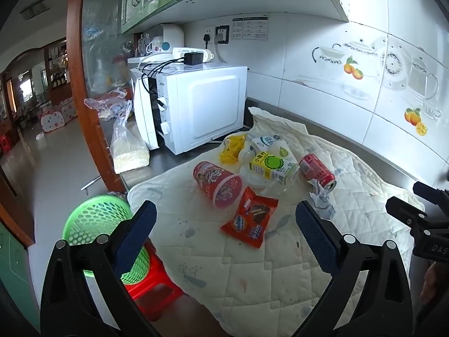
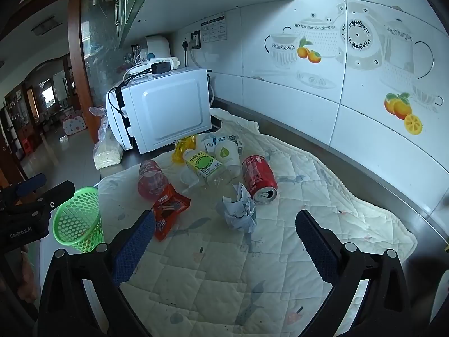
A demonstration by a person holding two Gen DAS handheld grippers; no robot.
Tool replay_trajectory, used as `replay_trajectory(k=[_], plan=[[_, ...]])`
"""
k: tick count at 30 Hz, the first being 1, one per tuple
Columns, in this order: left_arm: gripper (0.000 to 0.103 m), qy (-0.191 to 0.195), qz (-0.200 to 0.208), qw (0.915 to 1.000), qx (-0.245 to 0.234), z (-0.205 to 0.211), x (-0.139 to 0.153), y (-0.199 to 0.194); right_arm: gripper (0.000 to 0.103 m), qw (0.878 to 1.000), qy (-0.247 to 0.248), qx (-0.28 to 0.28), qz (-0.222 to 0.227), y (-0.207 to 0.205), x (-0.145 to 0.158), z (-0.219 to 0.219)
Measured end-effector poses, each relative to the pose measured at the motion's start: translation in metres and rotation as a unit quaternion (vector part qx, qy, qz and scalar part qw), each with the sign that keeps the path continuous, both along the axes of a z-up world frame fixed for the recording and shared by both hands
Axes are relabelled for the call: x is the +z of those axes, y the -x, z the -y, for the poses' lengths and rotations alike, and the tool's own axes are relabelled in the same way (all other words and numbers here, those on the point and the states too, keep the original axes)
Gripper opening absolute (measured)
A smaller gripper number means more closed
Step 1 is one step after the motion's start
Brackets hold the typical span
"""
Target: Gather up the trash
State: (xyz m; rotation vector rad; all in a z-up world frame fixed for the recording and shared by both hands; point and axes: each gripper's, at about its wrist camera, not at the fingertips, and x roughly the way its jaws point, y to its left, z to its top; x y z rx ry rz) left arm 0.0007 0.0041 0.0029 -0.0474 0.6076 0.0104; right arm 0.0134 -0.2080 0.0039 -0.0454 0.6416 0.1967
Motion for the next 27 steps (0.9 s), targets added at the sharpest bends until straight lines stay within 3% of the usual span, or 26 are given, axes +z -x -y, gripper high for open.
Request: replay_trajectory(k=[27], plan=[[0.098, 0.004, 0.009, 0.9999, 0.007, -0.0021, 0.0023, 0.0044, 0.097, 1.000, 0.000, 0.004, 0.004, 0.0019, 0.0071, -0.0055]])
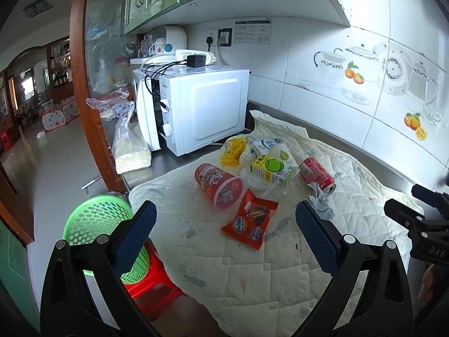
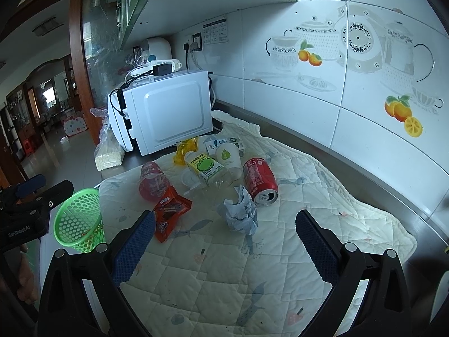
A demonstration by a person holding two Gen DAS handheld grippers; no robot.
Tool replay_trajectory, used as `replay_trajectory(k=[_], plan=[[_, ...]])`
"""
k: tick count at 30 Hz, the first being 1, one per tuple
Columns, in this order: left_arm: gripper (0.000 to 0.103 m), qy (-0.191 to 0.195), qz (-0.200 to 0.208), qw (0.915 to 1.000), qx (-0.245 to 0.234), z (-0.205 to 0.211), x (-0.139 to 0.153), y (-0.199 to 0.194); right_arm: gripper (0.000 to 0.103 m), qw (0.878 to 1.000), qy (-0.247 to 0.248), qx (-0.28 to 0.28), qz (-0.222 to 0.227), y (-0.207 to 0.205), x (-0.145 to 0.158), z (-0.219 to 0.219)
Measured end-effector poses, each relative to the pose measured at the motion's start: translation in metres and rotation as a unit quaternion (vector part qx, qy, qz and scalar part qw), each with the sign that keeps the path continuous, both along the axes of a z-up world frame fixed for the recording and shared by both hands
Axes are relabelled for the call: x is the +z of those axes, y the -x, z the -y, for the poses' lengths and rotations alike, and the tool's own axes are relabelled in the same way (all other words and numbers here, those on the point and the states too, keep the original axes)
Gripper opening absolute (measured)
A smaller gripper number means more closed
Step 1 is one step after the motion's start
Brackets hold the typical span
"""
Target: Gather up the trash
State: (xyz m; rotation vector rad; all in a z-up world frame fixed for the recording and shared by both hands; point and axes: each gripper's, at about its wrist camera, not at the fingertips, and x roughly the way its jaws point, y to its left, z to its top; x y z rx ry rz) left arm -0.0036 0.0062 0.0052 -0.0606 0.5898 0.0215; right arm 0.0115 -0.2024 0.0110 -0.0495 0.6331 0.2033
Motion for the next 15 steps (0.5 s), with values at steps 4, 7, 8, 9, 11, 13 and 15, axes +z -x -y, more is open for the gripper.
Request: replay_trajectory(k=[4, 7, 8, 9, 11, 13, 15], plan=[[0.098, 0.002, 0.004, 1.0000, 0.004, -0.0014, 0.0033, 0.0024, 0.097, 1.000, -0.003, 0.001, 0.003, 0.0006, -0.0013, 0.0011], [0.098, 0.000, 0.007, 0.9999, 0.007, -0.0022, 0.0060, 0.0039, 0.097, 1.000, -0.005, 0.004, 0.005, 0.0013, -0.0010, 0.0003], [0.098, 0.000, 0.007, 0.9999, 0.008, -0.0024, 0.0065, 0.0040, 0.097, 1.000, -0.006, 0.005, 0.007, 0.0017, -0.0004, -0.0002], [0.098, -0.001, 0.008, 0.9999, 0.009, -0.0025, 0.0070, 0.0043, 0.097, 1.000, -0.006, 0.006, 0.008, 0.0021, -0.0002, 0.0000], [0.098, -0.002, 0.010, 0.9999, 0.011, -0.0029, 0.0077, 0.0050, 0.097, 1.000, -0.008, 0.007, 0.009, 0.0019, -0.0001, 0.0003], [0.098, -0.002, 0.010, 0.9999, 0.013, -0.0031, 0.0086, 0.0046, 0.097, 1.000, -0.009, 0.007, 0.010, 0.0020, 0.0000, 0.0006], [0.098, -0.003, 0.010, 0.9998, 0.016, -0.0033, 0.0092, 0.0049, 0.097, 1.000, -0.012, 0.008, 0.011, 0.0030, 0.0001, 0.0010]])
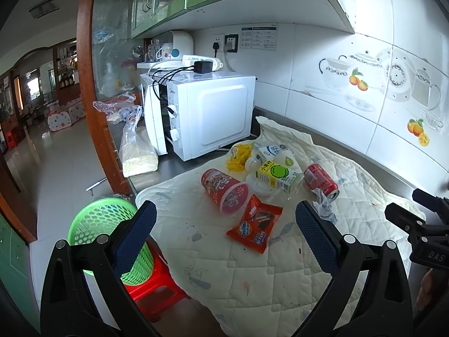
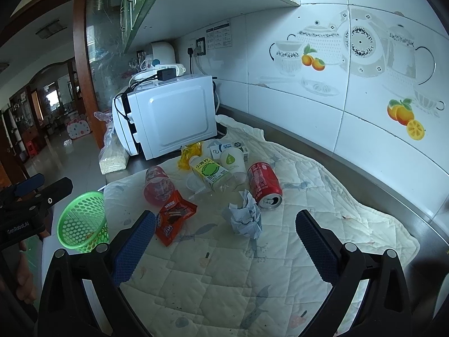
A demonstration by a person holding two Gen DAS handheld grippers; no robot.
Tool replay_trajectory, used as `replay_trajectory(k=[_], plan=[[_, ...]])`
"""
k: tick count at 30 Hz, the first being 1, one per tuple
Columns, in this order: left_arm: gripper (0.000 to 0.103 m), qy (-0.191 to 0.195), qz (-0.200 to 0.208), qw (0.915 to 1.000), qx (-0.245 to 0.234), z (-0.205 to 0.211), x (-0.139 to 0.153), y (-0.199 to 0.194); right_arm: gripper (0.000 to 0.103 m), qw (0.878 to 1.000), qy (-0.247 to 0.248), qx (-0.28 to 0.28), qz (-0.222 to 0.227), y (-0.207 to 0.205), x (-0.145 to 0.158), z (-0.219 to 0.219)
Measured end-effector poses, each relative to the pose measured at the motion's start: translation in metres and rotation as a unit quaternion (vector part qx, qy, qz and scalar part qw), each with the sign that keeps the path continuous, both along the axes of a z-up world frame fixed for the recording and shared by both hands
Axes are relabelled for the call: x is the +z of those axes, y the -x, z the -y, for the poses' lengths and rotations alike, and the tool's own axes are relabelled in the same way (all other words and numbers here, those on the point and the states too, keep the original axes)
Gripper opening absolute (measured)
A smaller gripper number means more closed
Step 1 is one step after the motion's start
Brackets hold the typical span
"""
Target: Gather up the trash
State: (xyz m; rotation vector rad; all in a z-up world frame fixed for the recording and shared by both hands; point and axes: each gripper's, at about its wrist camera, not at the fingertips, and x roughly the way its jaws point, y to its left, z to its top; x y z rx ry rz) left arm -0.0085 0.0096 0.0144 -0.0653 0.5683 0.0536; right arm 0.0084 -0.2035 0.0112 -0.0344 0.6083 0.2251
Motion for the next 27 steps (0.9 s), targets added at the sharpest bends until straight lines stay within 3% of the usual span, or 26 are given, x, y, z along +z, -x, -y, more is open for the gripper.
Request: replay_trajectory(k=[27], plan=[[0.098, 0.006, 0.000, 0.9999, 0.016, -0.011, 0.001, -0.001, 0.097, 1.000, -0.006, 0.005, 0.002, -0.003, 0.000, -0.005]])
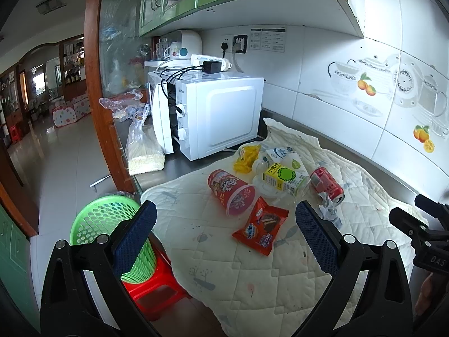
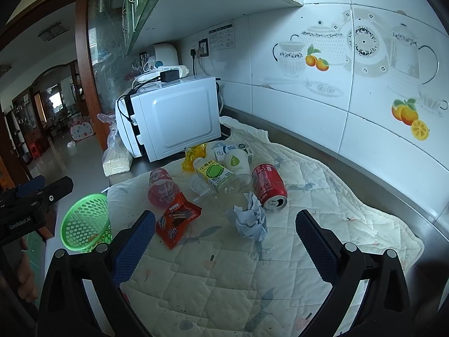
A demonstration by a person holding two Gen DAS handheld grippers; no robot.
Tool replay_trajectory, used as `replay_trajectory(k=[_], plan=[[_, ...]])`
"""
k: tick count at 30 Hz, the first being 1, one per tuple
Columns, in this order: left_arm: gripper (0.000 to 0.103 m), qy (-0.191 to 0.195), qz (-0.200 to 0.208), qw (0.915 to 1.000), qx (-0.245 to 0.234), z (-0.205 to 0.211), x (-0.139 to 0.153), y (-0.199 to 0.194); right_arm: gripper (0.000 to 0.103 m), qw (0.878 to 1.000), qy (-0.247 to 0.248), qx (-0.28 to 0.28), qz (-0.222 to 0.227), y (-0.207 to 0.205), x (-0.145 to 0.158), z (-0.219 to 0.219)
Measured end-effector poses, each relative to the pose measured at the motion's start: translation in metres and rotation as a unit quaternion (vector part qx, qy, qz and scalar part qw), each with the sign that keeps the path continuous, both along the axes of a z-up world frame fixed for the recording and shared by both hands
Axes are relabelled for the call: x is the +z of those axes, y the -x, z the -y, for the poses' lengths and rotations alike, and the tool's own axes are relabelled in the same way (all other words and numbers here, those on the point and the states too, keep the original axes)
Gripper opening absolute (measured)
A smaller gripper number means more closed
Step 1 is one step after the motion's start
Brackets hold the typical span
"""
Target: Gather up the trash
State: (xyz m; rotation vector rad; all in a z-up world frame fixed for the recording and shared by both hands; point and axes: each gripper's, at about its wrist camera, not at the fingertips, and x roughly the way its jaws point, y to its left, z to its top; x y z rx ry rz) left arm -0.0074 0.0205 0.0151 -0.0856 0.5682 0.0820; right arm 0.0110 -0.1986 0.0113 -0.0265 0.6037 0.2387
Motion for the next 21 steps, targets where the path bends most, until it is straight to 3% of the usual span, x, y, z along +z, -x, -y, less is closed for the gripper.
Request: replay_trajectory(k=[21], plan=[[0.098, 0.008, -0.009, 0.9999, 0.005, -0.0009, -0.0057, -0.0063, 0.097, 1.000, -0.001, 0.001, 0.001, -0.0028, -0.0012, -0.0001]])
